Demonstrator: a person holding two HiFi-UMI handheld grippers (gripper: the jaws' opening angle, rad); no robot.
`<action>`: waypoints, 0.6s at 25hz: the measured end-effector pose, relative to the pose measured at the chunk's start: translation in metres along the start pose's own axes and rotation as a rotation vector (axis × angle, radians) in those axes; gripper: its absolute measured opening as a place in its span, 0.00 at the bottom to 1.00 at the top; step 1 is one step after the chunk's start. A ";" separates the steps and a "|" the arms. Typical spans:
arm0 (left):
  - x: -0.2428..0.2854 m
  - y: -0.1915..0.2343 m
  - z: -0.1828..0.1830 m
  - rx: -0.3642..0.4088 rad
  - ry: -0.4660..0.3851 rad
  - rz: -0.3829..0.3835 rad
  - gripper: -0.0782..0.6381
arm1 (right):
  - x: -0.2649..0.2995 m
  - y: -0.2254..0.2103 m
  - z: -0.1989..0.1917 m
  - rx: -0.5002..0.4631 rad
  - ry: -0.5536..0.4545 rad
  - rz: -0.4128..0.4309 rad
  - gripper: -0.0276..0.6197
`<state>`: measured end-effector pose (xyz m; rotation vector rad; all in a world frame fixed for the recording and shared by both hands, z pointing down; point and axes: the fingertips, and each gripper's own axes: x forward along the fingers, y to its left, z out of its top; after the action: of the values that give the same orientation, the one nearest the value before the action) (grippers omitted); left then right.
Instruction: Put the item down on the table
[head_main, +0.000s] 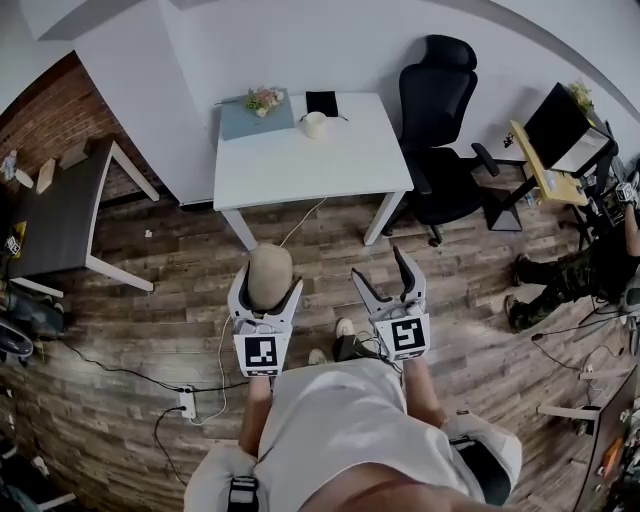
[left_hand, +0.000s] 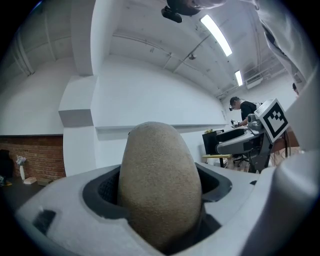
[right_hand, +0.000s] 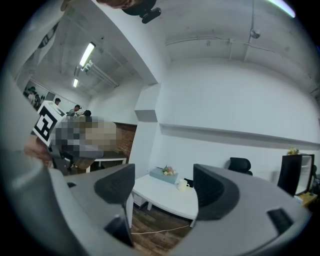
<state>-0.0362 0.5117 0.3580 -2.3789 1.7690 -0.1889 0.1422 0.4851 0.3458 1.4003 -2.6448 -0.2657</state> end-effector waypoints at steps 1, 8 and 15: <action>0.004 0.001 -0.002 -0.001 0.003 -0.001 0.68 | 0.005 -0.001 -0.001 0.003 0.002 -0.001 0.61; 0.036 0.015 -0.013 -0.013 0.023 -0.005 0.68 | 0.043 -0.009 -0.012 0.009 0.027 0.011 0.60; 0.082 0.036 -0.018 0.007 0.028 0.011 0.68 | 0.092 -0.035 -0.013 0.008 0.012 0.024 0.59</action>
<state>-0.0496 0.4223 0.3676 -2.3721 1.7905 -0.2272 0.1219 0.3879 0.3545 1.3674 -2.6542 -0.2429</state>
